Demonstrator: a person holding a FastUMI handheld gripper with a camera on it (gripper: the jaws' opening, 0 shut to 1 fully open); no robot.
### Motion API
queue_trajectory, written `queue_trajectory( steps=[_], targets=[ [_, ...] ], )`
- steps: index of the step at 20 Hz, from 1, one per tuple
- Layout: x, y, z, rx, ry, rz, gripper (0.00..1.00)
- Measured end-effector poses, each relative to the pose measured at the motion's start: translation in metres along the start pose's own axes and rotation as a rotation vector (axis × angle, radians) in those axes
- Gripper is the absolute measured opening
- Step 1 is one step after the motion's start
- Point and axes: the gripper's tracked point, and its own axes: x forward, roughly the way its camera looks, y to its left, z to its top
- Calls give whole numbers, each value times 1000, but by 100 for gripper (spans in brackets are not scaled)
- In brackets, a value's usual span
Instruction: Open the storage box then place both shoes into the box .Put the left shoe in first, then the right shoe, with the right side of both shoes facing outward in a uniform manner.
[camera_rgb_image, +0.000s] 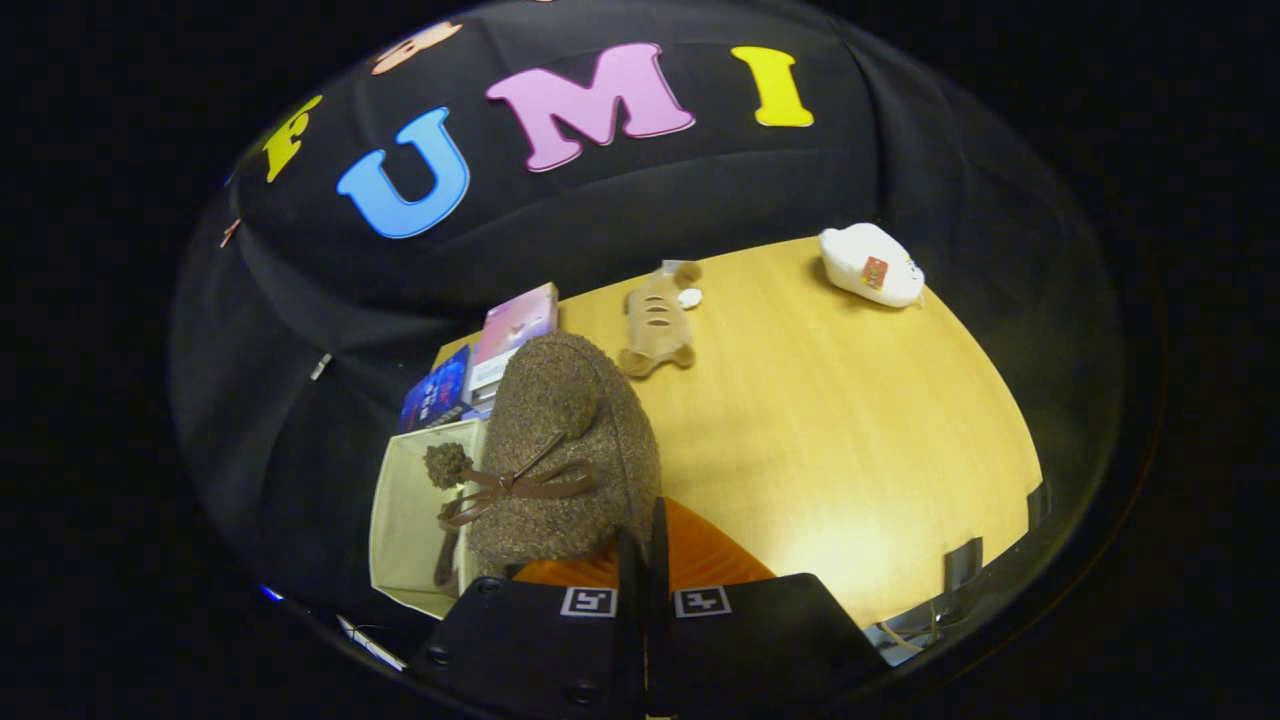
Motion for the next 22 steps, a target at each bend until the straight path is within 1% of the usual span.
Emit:
queue_trajectory(
  steps=[5,10,14,19,20,22],
  targets=[
    [14,85,-5,-41,15,67,6],
    [36,140,-17,-42,49,95,6],
    [60,162,-35,-20,92,82,6],
    [83,170,-54,-12,129,52,7],
    [85,174,-58,-7,143,62,9],
    [83,186,-71,-2,169,97,46]
  ],
)
